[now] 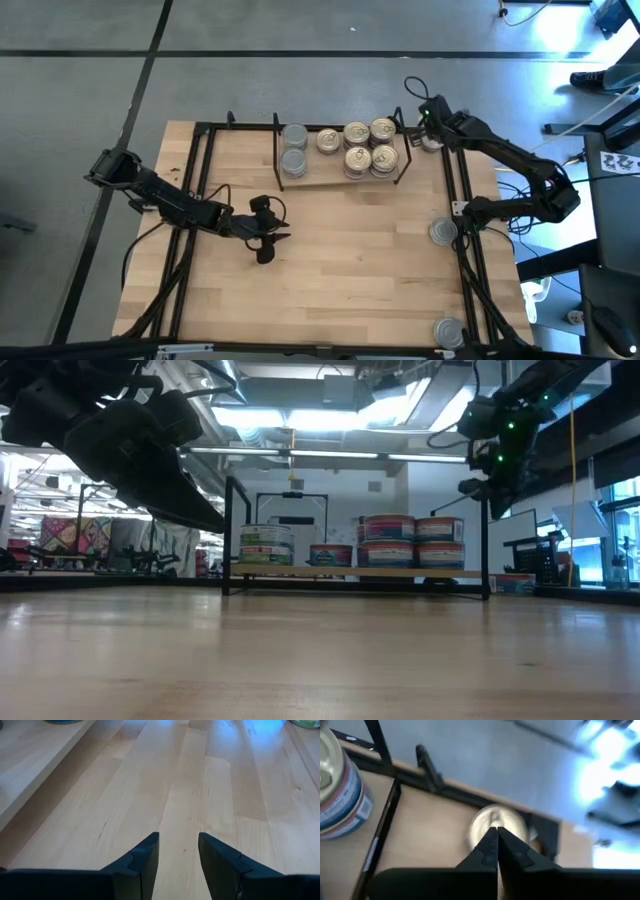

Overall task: Stack canned seafood by type on shelf
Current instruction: Stack the blue pink tuna can on top of the other blue pink tuna can on the shelf

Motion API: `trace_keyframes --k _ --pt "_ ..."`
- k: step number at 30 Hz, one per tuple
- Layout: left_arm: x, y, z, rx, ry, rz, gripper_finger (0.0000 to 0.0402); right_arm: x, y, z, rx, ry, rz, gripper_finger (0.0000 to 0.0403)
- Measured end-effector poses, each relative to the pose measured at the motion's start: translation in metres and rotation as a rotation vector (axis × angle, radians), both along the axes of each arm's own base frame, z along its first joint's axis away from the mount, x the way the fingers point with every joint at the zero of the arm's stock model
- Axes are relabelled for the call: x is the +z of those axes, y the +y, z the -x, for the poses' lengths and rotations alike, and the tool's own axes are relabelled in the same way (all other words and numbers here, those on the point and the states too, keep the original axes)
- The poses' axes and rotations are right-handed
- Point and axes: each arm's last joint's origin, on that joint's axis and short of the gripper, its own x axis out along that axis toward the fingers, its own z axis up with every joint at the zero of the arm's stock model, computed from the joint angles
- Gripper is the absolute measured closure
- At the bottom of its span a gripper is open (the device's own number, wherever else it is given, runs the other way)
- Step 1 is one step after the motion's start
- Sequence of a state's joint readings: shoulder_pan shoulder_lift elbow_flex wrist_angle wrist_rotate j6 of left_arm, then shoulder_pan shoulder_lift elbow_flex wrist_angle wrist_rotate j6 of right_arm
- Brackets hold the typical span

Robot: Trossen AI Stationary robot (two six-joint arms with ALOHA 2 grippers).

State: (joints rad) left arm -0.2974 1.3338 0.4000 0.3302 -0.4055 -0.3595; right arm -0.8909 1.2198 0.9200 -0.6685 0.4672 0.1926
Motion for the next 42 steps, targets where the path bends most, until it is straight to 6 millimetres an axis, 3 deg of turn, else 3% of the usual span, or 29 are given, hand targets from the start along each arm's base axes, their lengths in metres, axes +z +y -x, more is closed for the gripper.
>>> trace_keyframes --k 5,13,21,27,42 --pt "0.000 0.000 0.000 -0.004 0.001 -0.007 0.0266 0.016 -0.007 -0.003 0.077 0.155 0.072 0.0393" --pt "0.000 0.000 0.000 -0.012 0.004 -0.019 0.0266 -0.005 -0.016 -0.007 0.226 0.502 -0.029 0.0396" --pt "0.000 0.000 0.000 -0.012 0.004 -0.019 0.0266 -0.033 -0.027 -0.015 0.269 0.595 -0.146 0.0390" --pt "0.000 0.000 0.000 -0.012 0.004 -0.018 0.0266 -0.051 -0.038 -0.009 0.256 0.626 -0.239 0.0389" --pt "0.000 0.000 0.000 -0.011 0.002 -0.018 0.0266 -0.085 -0.050 -0.019 0.382 0.692 -0.360 0.0389"
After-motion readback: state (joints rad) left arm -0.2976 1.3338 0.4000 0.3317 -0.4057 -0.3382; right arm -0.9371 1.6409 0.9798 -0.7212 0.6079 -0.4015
